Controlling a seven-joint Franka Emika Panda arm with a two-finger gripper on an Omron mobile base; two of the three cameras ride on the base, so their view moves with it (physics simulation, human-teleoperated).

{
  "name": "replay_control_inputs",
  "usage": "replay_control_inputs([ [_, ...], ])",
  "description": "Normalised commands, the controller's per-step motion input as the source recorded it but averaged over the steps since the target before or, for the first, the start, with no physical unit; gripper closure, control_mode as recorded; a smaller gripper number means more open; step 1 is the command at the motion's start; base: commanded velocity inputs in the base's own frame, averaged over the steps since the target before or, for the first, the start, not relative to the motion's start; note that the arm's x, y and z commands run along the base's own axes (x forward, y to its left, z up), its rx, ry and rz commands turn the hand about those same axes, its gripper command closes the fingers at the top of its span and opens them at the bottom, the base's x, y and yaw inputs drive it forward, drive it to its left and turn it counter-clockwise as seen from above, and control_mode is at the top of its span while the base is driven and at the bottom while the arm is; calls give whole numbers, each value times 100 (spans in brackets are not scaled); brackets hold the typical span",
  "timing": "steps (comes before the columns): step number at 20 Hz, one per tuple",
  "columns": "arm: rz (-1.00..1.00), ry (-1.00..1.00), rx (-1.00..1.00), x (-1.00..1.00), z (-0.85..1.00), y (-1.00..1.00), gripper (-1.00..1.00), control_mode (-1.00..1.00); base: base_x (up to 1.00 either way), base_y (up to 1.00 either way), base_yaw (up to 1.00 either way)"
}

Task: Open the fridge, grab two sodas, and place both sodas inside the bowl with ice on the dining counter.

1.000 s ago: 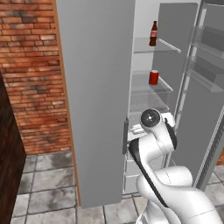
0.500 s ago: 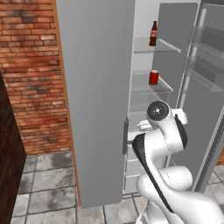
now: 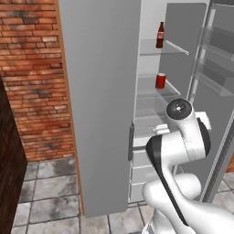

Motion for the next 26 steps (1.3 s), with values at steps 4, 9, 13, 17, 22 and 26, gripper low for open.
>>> replay_control_inputs([
  [4,0,0,0,0,0,0,-100,100,7,32,-7],
  [9,0,0,0,0,0,0,-100,100,8,43,-25],
  [13,0,0,0,0,0,0,-100,100,8,38,-38],
  [17,0,0,0,0,0,0,-100,100,23,13,-41],
  [22,0,0,0,0,0,0,-100,100,43,29,-42],
  [26,0,0,0,0,0,0,-100,100,49,34,-23],
])
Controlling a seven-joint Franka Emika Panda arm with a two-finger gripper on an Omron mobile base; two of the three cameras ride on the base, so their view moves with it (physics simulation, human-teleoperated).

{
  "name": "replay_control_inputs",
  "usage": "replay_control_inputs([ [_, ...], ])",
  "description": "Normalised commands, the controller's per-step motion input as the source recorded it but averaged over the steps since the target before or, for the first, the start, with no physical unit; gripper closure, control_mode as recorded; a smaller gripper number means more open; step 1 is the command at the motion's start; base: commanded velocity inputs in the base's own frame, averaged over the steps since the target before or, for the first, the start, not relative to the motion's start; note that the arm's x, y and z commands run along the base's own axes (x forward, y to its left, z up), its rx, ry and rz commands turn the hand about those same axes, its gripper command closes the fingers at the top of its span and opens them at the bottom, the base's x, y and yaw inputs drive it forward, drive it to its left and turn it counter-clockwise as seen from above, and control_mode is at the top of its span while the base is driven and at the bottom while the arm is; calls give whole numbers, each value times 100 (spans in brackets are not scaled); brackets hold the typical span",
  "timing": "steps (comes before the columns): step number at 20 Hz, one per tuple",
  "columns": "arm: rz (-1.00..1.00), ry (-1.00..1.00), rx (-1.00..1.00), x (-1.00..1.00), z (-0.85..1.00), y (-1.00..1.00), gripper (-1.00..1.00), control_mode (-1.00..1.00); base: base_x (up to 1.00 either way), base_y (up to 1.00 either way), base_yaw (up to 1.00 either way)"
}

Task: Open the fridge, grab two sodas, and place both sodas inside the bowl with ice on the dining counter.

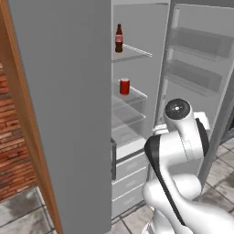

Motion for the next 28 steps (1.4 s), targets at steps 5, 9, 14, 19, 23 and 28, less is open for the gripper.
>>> replay_control_inputs([
  [5,0,0,0,0,0,0,-100,100,46,2,0],
  [9,0,0,0,0,0,0,-100,100,56,0,10],
  [14,0,0,0,0,0,0,-100,100,62,0,12],
  [19,0,0,0,0,0,0,-100,100,29,-13,14],
  [23,14,-17,3,-1,-8,-37,-100,-100,0,-11,4],
  [28,27,-32,1,0,-5,-43,-100,-100,0,0,0],
])
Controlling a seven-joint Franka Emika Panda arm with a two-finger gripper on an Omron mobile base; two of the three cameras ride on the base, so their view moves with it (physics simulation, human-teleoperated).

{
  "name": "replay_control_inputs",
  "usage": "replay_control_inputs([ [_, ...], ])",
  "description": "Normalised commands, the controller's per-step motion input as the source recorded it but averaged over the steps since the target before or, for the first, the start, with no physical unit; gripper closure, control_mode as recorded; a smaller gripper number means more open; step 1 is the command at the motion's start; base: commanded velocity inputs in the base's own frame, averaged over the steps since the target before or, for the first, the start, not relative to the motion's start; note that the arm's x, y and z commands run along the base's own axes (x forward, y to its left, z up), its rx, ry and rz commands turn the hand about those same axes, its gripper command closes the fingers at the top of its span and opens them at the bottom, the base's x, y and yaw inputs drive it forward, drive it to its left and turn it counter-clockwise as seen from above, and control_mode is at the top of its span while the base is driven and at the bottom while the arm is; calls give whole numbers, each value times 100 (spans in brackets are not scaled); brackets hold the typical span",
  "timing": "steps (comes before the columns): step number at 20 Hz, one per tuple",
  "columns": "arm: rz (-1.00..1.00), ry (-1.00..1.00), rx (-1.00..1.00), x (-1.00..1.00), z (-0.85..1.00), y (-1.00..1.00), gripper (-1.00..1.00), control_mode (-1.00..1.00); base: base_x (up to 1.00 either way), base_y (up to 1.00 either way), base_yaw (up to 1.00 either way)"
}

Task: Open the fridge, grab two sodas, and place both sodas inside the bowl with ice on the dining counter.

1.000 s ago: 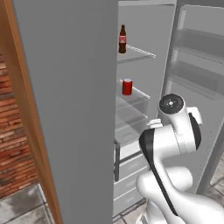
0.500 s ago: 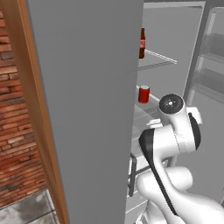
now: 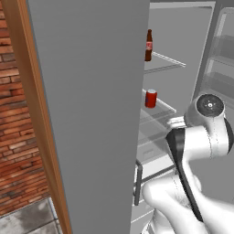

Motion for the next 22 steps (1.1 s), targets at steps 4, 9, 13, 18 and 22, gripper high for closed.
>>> replay_control_inputs([
  [4,26,-34,0,0,0,-20,-100,-100,0,0,0],
  [9,24,-21,0,20,-5,-6,-100,-100,0,0,0],
  [13,13,-5,3,47,-29,1,-100,-100,0,0,0],
  [18,8,-2,9,48,-25,1,-100,-100,0,0,0],
  [22,1,-4,11,40,-10,0,-100,-100,0,0,0],
])
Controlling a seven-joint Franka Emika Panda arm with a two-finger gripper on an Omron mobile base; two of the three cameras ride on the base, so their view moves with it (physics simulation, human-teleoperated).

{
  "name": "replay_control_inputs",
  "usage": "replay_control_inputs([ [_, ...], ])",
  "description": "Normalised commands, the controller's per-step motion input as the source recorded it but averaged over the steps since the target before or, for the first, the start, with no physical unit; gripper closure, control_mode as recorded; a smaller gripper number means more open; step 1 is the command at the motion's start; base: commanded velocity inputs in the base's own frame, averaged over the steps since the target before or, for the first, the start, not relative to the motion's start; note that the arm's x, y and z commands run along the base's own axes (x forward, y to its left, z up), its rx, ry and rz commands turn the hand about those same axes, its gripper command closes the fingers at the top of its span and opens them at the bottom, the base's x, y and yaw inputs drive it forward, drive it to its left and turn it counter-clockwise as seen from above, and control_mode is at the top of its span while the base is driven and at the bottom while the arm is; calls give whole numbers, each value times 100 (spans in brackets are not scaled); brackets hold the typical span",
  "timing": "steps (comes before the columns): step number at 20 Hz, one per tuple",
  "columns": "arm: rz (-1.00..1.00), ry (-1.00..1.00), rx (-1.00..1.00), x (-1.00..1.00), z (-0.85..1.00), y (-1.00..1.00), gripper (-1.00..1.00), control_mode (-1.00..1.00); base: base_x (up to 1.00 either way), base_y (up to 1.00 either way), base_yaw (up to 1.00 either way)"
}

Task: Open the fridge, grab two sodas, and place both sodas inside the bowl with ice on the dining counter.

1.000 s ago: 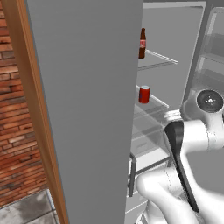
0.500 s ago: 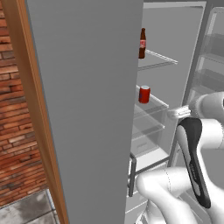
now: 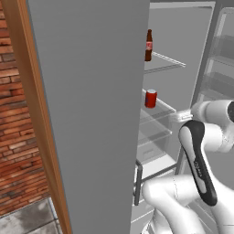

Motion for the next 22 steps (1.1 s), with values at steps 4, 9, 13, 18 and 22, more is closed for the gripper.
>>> replay_control_inputs([
  [4,0,-9,3,31,-14,0,-100,-100,0,0,0],
  [9,0,-8,0,38,-23,0,-100,-100,0,0,0],
  [13,0,-8,-1,22,-7,0,-100,-100,0,0,0],
  [18,0,0,-1,28,0,0,-100,-100,0,0,0],
  [22,0,0,0,5,0,0,-100,-100,0,0,0],
])
